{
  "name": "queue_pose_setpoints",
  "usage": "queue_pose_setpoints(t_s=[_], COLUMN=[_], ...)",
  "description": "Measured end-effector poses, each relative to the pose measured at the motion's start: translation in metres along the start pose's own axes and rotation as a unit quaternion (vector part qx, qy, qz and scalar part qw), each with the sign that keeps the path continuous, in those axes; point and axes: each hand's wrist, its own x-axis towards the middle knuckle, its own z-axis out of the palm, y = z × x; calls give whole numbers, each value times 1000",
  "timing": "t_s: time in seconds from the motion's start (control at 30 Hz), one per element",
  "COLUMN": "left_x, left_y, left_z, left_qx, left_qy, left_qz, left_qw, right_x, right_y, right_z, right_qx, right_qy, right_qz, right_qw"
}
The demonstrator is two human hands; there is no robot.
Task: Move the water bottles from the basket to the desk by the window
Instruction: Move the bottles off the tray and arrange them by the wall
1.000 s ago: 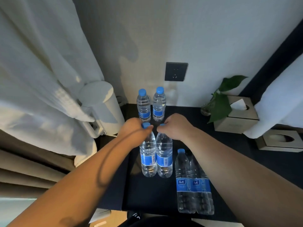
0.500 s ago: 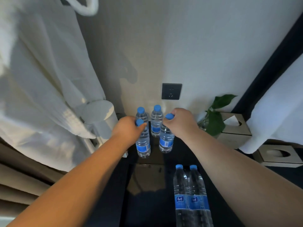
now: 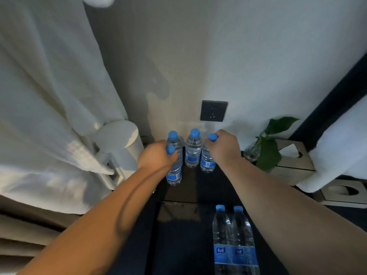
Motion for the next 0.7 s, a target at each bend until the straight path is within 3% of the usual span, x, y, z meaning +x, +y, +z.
queue_pose_setpoints(t_s=[0.2, 0.33, 0.53, 0.7], left_x=[-5, -18, -63, -101], left_y=[-7, -18, -33, -14], left_z=[8, 21, 62, 103], left_qx=[-19, -25, -9, -17], left_qy=[-7, -23, -49, -162], left_qz=[7, -54, -118, -50], left_qw=[1000, 998, 992, 985], right_x=[0, -17, -56, -90], right_y=[13, 31, 90, 143], right_z=[0, 4, 12, 10], right_qx=[-8, -4, -129, -170], right_qy=[8, -10, -164, -228], right_qz=[-2, 7, 59, 115], right_qw=[1000, 1000, 976, 952])
